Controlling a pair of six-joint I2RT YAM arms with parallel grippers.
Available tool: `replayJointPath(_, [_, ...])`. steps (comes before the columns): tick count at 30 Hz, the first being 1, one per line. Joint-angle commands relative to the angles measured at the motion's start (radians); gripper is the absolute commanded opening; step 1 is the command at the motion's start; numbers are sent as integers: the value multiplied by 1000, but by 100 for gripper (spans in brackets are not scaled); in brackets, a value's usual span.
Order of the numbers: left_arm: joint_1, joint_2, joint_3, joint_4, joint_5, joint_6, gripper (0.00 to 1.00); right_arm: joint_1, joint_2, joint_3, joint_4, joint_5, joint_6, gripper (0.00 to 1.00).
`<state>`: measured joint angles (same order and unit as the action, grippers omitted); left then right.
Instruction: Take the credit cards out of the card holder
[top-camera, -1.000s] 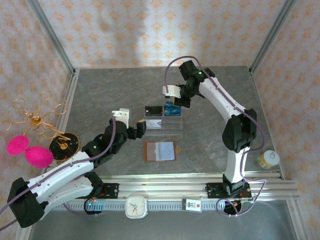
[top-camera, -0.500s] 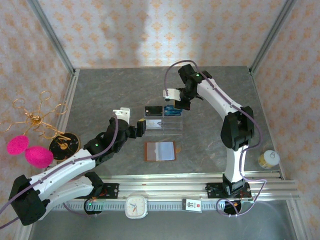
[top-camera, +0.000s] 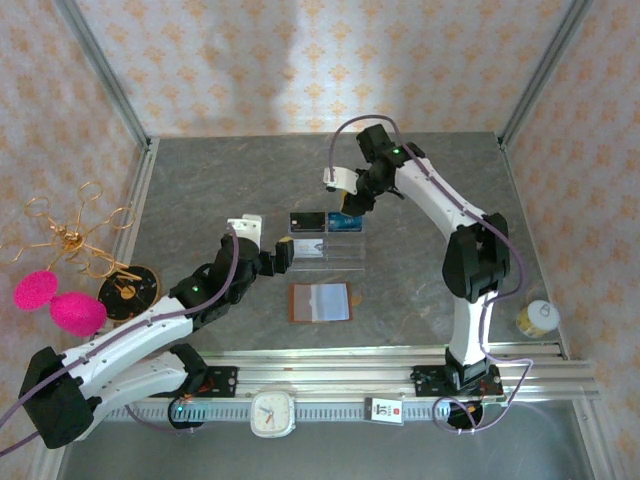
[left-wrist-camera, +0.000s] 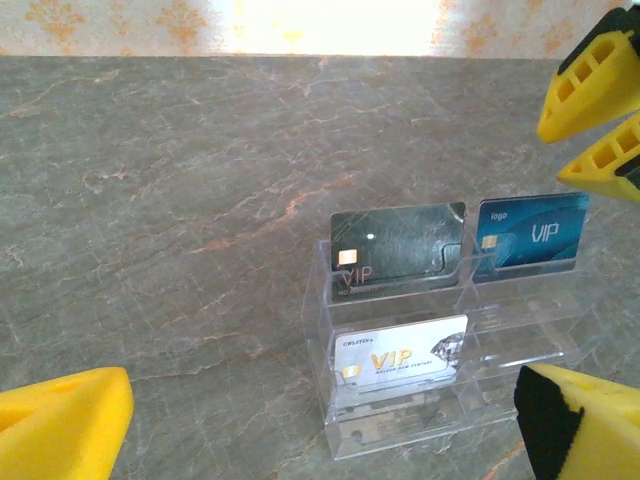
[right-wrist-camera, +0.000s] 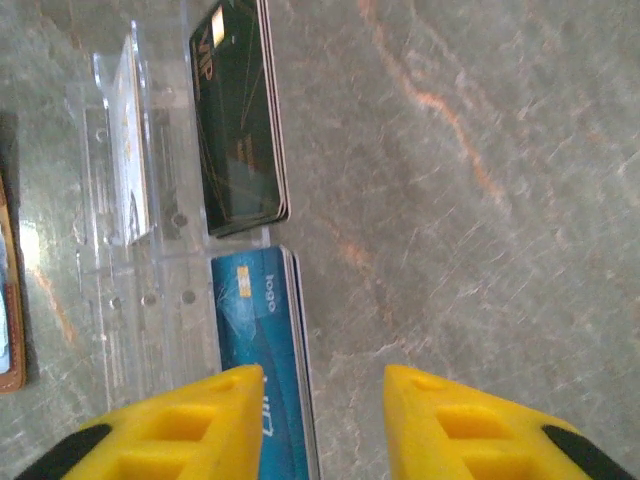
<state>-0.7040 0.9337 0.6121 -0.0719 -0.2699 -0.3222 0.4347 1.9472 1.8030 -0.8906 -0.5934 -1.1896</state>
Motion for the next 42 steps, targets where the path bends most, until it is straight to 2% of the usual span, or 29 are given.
replayJointPath(1, [11,-39,-31,102,-11,-23,99,-5,-114,-21,106,-117,121,40])
replayJointPath(5, [33,-43,-74,235,-48,-6,99,-4,-231,-183,402,-240,383,47])
replayJointPath(8, [74,-18,-69,281,-84,-13,99,-4,-358,-400,765,-264,695,51])
replayJointPath(11, [108,-8,-74,357,-154,-13,99,-5,-473,-592,1084,-161,1022,56])
replayJointPath(14, [168,30,-95,504,-176,69,99,-4,-558,-729,1235,-21,1215,59])
replayJointPath(17, [261,114,-52,531,-234,112,99,-5,-612,-800,1238,169,1308,60])
replayJointPath(19, [351,176,-20,551,-223,158,99,-4,-646,-841,1230,270,1361,61])
replayJointPath(20, [389,205,-15,568,-219,175,99,-4,-661,-861,1233,306,1386,71])
replayJointPath(21, [434,243,-13,598,-190,208,99,-3,-677,-880,1237,350,1421,99])
replayJointPath(24, [527,365,-4,630,-175,252,99,-4,-717,-918,1236,442,1486,100])
replayJointPath(26, [554,431,-32,677,-154,302,99,-5,-749,-940,1232,487,1505,100])
replayJointPath(27, [557,455,-56,710,-182,323,100,-4,-760,-953,1227,521,1518,100])
replayJointPath(29, [580,483,-134,832,-183,349,100,-5,-813,-981,1228,587,1560,100])
replayJointPath(33, [636,515,-266,1068,-71,321,100,-5,-881,-1043,1249,663,1556,100])
replayJointPath(35, [650,511,-273,1079,10,293,100,-5,-893,-1050,1230,696,1529,100])
replayJointPath(38, [658,571,-327,1253,73,316,100,-5,-890,-1045,1194,769,1492,100])
replayJointPath(40, [692,555,-333,1219,156,288,100,-4,-893,-1056,1194,799,1434,100])
replayJointPath(41, [700,564,-360,1265,187,290,100,-5,-898,-1067,1198,827,1426,100])
replayJointPath(42, [701,609,-412,1419,192,303,100,-4,-904,-1085,1212,860,1409,100])
